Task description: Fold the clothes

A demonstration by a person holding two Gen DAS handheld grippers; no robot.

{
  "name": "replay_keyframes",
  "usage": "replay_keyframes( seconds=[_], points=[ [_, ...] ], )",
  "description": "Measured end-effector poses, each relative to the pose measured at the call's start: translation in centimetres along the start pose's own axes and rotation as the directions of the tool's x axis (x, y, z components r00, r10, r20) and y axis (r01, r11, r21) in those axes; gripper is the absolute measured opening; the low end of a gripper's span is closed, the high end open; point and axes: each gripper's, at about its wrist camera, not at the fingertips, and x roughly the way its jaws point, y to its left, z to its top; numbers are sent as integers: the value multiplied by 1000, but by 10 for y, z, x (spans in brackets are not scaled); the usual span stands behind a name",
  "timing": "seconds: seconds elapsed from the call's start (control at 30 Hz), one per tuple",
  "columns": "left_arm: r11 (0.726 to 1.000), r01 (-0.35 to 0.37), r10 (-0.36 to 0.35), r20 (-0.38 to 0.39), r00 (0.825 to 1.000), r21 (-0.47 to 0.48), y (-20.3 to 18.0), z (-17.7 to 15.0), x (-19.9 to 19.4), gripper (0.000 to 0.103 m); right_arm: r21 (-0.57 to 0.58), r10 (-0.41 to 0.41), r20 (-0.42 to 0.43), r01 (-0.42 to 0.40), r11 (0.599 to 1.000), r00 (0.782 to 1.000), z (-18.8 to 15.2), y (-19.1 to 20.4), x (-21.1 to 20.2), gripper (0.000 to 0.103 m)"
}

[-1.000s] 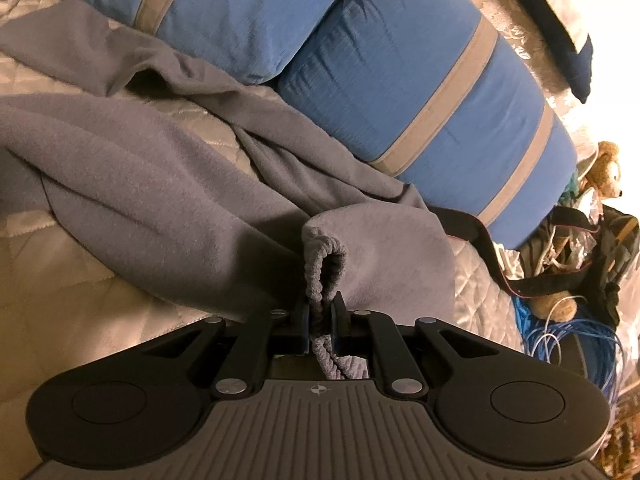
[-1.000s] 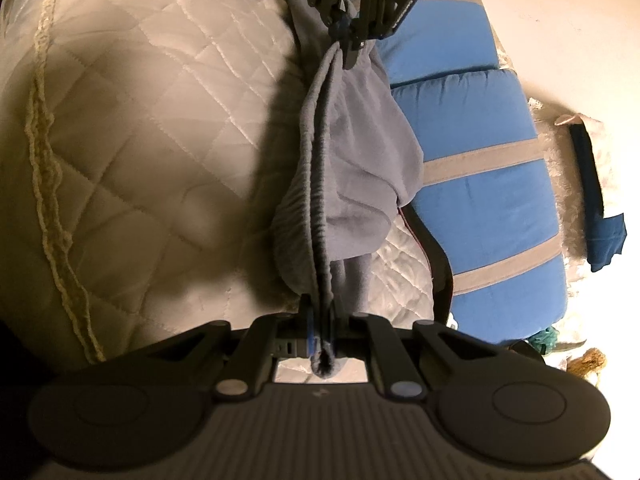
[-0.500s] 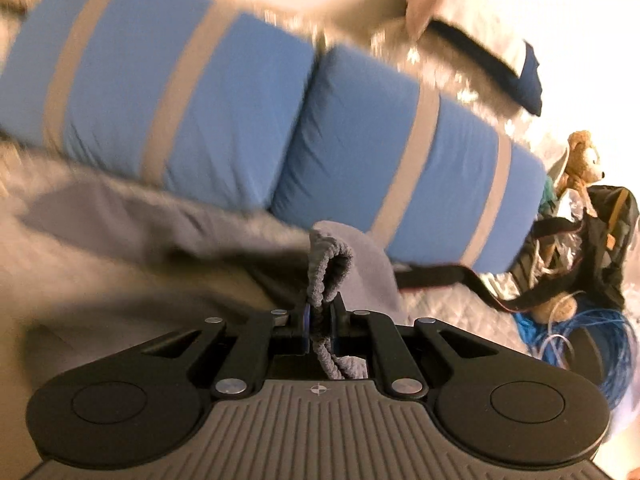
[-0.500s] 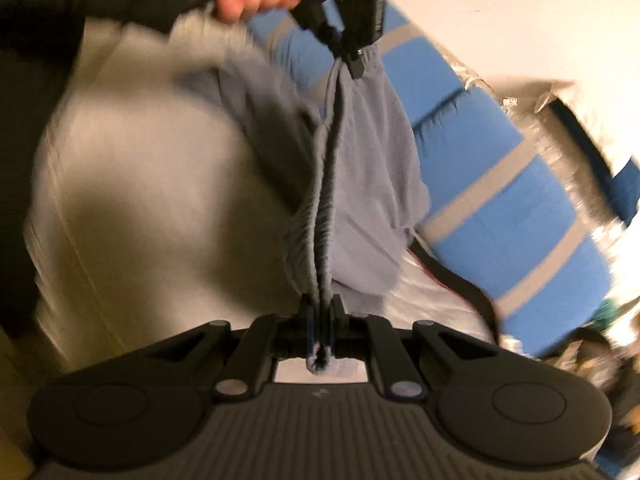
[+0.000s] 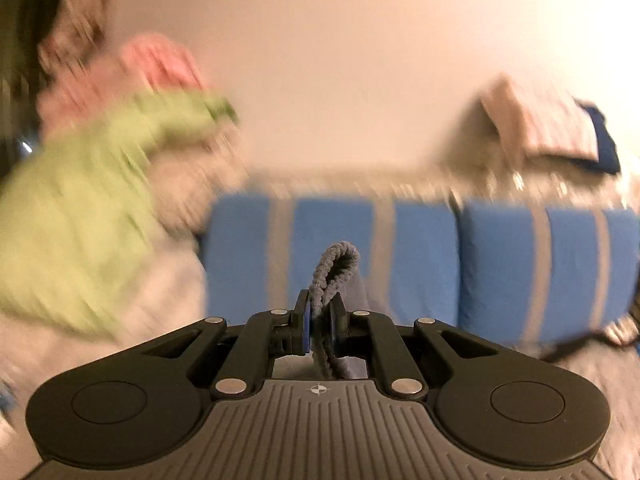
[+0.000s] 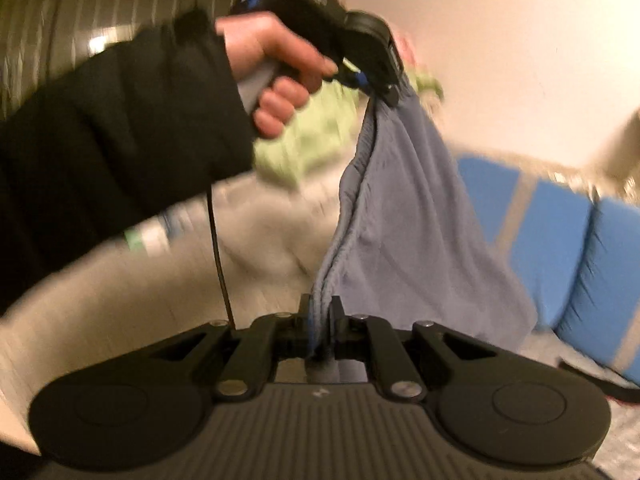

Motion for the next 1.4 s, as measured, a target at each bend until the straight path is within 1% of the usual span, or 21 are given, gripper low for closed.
replay_keyframes(
  seconds=[0.07, 0.13, 0.17, 0.2, 0.27, 0.3, 0.37, 0.43, 0.5, 0.57, 0.63, 0.7, 0.77, 0.8, 0.9, 1.0, 1.13, 1.23, 1.27, 1.33, 1.4],
  points=[
    [1000, 27, -28, 62, 998, 5, -14, 30, -16, 8, 44, 24, 64, -27, 999, 998, 21, -5, -13, 8],
    [997, 78, -79, 90, 993, 13, -39, 50, -20, 8, 86, 46, 130, -57, 995, 991, 42, -11, -26, 8],
    [993, 112, -114, 86, 990, 21, -57, 52, -15, 8, 106, 53, 161, -71, 992, 985, 52, -14, -33, 8],
    [988, 148, -150, 78, 986, 30, -78, 52, -8, 8, 124, 2, 153, -21, 992, 988, 47, -27, -42, 8],
    [974, 220, -223, 61, 973, 47, -118, 53, 7, 8, 158, -100, 133, 79, 984, 986, 37, -55, -60, 8],
    [964, 261, -263, 45, 964, 43, -140, 45, 17, 8, 193, -159, 98, 137, 971, 982, 25, -72, -67, 8],
    [938, 345, -345, 12, 938, 28, -185, 25, 39, 8, 253, -260, 22, 247, 935, 965, 1, -106, -80, 7],
    [905, 425, -425, -20, 905, 10, -230, 5, 61, 8, 293, -348, -63, 351, 889, 935, -31, -140, -93, 7],
    [867, 498, -497, -59, 866, 1, -273, -20, 77, 8, 324, -408, -140, 431, 842, 902, -61, -167, -107, 7],
    [836, 549, -546, -92, 833, 11, -317, -44, 92, 8, 352, -454, -212, 501, 790, 865, -93, -191, -120, 6],
    [804, 594, -587, -126, 800, 21, -360, -64, 109, 8, 368, -491, -262, 557, 745, 831, -118, -207, -131, 6],
    [778, 628, -619, -148, 772, 21, -392, -80, 120, 8, 379, -525, -311, 610, 696, 792, -143, -223, -144, 6],
    [751, 660, -649, -163, 743, 20, -418, -97, 128, 8, 400, -544, -340, 642, 655, 767, -164, -236, -162, 6],
    [740, 672, -660, -169, 733, 23, -432, -102, 132, 8, 409, -553, -354, 657, 633, 754, -175, -242, -171, 6],
    [721, 691, -675, -180, 715, 43, -471, -115, 140, 8, 432, -569, -387, 688, 583, 726, -199, -264, -186, 6],
    [696, 712, -693, -177, 699, 88, -506, -123, 145, 8, 458, -562, -408, 694, 555, 719, -215, -297, -190, 6],
    [672, 729, -706, -184, 684, 133, -553, -132, 157, 8, 458, -581, -440, 727, 512, 685, -225, -314, -198, 6],
    [639, 753, -726, -201, 657, 155, -584, -145, 167, 8, 461, -590, -470, 753, 470, 657, -238, -329, -203, 6],
    [631, 758, -729, -209, 652, 165, -595, -152, 173, 8, 463, -591, -481, 760, 457, 648, -242, -332, -204, 6],
    [618, 764, -726, -238, 645, 186, -617, -168, 186, 10, 476, -576, -503, 763, 438, 644, -254, -341, -203, 6],
    [609, 765, -712, -283, 643, 209, -637, -187, 202, 15, 489, -561, -524, 766, 418, 641, -265, -350, -202, 6]
  ],
)
